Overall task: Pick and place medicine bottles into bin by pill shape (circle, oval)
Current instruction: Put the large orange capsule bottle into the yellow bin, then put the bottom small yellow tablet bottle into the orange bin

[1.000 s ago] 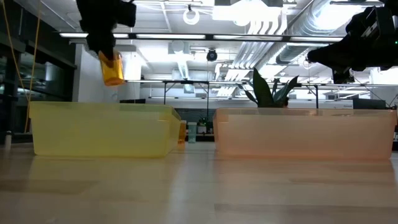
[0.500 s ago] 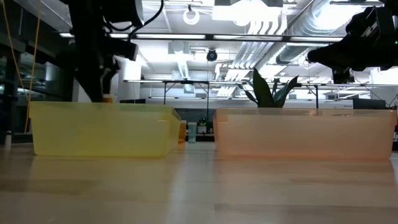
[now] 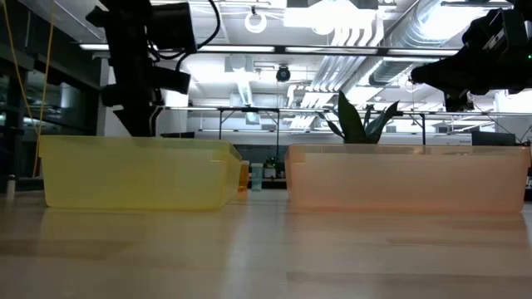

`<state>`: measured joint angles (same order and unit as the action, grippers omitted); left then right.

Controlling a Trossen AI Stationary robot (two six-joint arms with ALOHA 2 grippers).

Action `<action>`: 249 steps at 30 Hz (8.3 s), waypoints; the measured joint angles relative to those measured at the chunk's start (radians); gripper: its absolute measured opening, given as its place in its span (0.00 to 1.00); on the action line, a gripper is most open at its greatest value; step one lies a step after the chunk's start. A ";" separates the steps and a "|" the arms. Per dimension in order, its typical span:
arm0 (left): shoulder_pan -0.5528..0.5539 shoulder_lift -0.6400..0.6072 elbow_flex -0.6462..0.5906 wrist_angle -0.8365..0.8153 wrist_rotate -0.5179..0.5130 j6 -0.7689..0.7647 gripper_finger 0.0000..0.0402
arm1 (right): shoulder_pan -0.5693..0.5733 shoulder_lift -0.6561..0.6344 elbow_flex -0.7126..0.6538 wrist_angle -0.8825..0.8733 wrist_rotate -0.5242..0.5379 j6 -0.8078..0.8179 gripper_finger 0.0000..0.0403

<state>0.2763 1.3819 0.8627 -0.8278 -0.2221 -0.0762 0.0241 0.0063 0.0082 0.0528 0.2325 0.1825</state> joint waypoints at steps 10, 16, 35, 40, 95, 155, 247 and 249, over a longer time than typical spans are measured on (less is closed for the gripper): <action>0.067 0.000 0.000 0.032 0.069 0.054 0.50 | 0.000 0.000 0.000 0.000 0.000 0.000 0.00; 0.078 0.000 0.000 0.030 0.086 0.068 0.50 | 0.000 0.000 0.000 0.000 0.000 0.000 0.00; 0.078 0.000 0.000 0.029 0.086 0.115 0.51 | 0.000 0.000 0.000 0.000 0.000 0.000 0.00; 0.078 0.000 0.000 0.029 0.086 0.114 0.55 | 0.000 0.000 0.000 0.000 0.000 0.000 0.00; -0.317 -0.729 -0.546 1.199 -0.209 -0.006 0.64 | 0.000 0.000 0.000 0.000 0.000 0.000 0.00; -0.317 -0.729 -0.544 1.200 -0.209 0.133 0.64 | 0.231 0.865 0.299 0.637 -0.289 -0.236 0.00; -0.317 -0.728 -0.543 1.192 -0.208 0.159 0.64 | 0.689 1.846 1.375 -1.250 -0.430 1.078 0.26; -0.317 -0.728 -0.543 1.192 -0.208 0.159 0.64 | 0.680 1.837 1.414 -1.248 -0.389 0.998 0.26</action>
<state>-0.0402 0.6536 0.3195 0.3644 -0.4305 0.0826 0.7037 1.8428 1.4225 -1.1948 -0.1563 1.1810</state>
